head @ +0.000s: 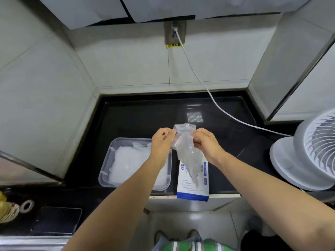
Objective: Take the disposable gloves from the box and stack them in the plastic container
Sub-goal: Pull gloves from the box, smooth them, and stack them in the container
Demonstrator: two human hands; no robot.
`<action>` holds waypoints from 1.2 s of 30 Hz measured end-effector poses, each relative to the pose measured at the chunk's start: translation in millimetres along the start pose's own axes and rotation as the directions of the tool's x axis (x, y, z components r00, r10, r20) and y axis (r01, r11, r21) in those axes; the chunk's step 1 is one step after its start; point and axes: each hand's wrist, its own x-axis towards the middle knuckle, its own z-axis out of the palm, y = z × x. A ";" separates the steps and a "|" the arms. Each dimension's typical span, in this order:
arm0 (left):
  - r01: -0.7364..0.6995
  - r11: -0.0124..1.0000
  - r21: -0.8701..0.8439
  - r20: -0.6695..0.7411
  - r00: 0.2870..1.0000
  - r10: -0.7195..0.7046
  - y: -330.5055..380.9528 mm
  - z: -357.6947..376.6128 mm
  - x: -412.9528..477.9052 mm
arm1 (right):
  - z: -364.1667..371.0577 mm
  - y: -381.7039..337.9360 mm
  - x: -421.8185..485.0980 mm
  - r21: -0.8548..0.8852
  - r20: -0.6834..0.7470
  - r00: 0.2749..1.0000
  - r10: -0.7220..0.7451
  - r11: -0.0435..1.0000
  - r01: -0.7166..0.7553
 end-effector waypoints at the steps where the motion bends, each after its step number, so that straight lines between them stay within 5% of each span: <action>1: -0.007 1.000 0.003 0.019 1.000 0.007 0.0 -9.3 2.1 | 7.4 -3.5 -0.5 0.067 0.035 0.999 0.002 0.998 -0.005; 5: 0.010 0.996 0.091 0.126 0.992 -0.021 -2.0 -46.0 1.5 | 32.4 -14.6 -0.2 0.294 0.297 0.951 0.086 0.939 -0.177; 9: 0.048 0.986 0.158 0.120 0.991 -0.067 -7.3 -82.6 0.5 | 52.8 -5.8 4.5 -0.046 0.420 0.896 0.140 0.990 -0.133; 11: 0.191 0.976 0.109 0.072 0.977 -0.199 -7.7 -97.4 2.6 | 62.7 -0.4 5.7 -0.162 0.411 0.898 0.159 0.982 -0.099; 14: 0.156 0.968 0.195 -0.029 0.988 -0.153 -10.1 -116.6 -1.5 | 79.1 1.7 5.5 -0.150 0.351 0.929 0.119 0.986 -0.069; 17: 0.051 0.979 0.197 0.027 0.998 -0.058 -1.5 -131.1 -13.1 | 98.0 3.2 8.0 -0.100 0.303 0.949 0.085 0.993 -0.057; 21: 0.216 0.893 0.396 0.174 0.937 -0.304 -8.2 -147.7 -14.3 | 115.7 7.6 11.4 -0.091 0.221 0.974 0.038 0.996 -0.018; 27: 0.524 0.850 0.061 0.334 0.791 -0.512 -29.4 -169.4 -9.8 | 123.1 15.2 14.9 0.023 0.100 0.995 0.029 0.999 -0.032; 32: 0.391 0.919 0.054 0.186 0.900 -0.394 -28.0 -159.6 -2.5 | 120.1 10.9 11.5 0.029 0.105 0.992 0.064 0.997 -0.067; 36: 0.256 0.920 0.297 0.149 0.939 -0.310 -27.5 -158.6 4.3 | 116.6 -0.6 15.1 -0.016 0.084 0.993 0.079 0.997 -0.078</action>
